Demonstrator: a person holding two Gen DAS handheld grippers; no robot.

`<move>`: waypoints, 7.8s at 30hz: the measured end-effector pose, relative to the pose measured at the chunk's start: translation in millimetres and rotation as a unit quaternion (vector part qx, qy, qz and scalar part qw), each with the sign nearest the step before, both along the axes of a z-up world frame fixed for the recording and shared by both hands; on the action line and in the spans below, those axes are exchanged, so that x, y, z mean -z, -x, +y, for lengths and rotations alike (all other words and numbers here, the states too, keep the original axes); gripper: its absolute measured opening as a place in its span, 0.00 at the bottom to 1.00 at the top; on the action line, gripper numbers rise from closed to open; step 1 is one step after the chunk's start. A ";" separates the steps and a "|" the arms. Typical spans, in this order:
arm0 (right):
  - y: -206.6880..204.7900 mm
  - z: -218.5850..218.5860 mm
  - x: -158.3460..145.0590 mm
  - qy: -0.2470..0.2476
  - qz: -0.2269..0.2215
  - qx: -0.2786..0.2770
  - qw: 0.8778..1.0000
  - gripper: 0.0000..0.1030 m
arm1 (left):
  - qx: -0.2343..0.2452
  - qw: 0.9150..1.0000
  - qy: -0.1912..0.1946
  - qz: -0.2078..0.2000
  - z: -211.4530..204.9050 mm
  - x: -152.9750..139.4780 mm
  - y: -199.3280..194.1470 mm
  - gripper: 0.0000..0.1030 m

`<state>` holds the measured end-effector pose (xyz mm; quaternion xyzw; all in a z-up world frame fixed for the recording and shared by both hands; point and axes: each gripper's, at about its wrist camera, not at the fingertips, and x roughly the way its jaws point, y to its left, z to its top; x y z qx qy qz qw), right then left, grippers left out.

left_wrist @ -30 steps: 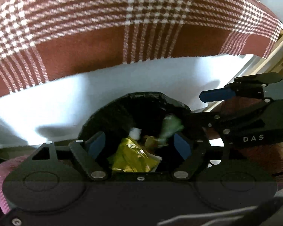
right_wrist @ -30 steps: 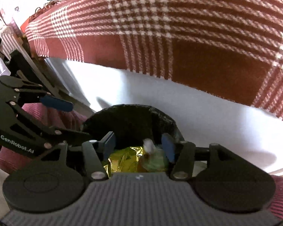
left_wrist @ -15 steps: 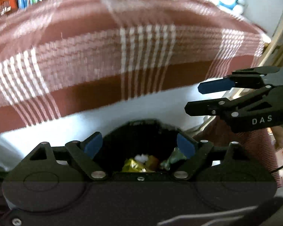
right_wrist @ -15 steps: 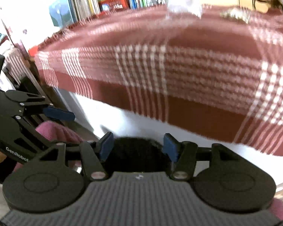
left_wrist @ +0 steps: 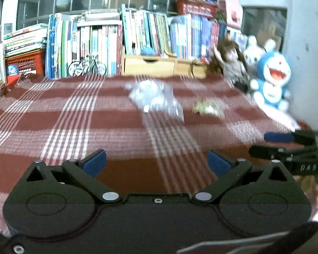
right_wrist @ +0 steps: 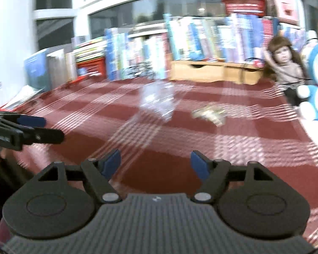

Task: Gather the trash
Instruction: 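Grasp the clear plastic bag with the left tool while the right tool grasps the gold candy wrapper, then lower the plastic bag and candy wrapper into the bin and open both tools, then grasp the gold foil scrap with the left tool while the right tool grasps a brown peel piece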

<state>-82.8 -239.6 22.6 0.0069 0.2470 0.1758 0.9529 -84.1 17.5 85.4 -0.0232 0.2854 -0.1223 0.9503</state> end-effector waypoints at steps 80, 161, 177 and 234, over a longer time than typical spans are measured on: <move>23.9 6.7 30.9 -0.038 0.075 -0.059 0.995 0.17 | 0.079 0.995 -0.059 0.034 -25.3 45.8 93.0 0.68; 36.1 11.9 47.8 -0.020 0.095 -0.117 0.988 0.68 | 0.140 0.979 -0.112 0.096 -61.8 68.2 72.6 0.94; -63.6 -74.5 -7.6 -0.028 0.030 0.074 0.996 0.68 | 0.064 0.997 -0.037 0.013 -139.0 53.1 -79.9 0.95; -135.0 -6.7 6.9 -0.063 0.118 0.040 0.990 0.29 | -0.072 0.997 0.004 0.017 -29.9 44.0 -47.1 0.23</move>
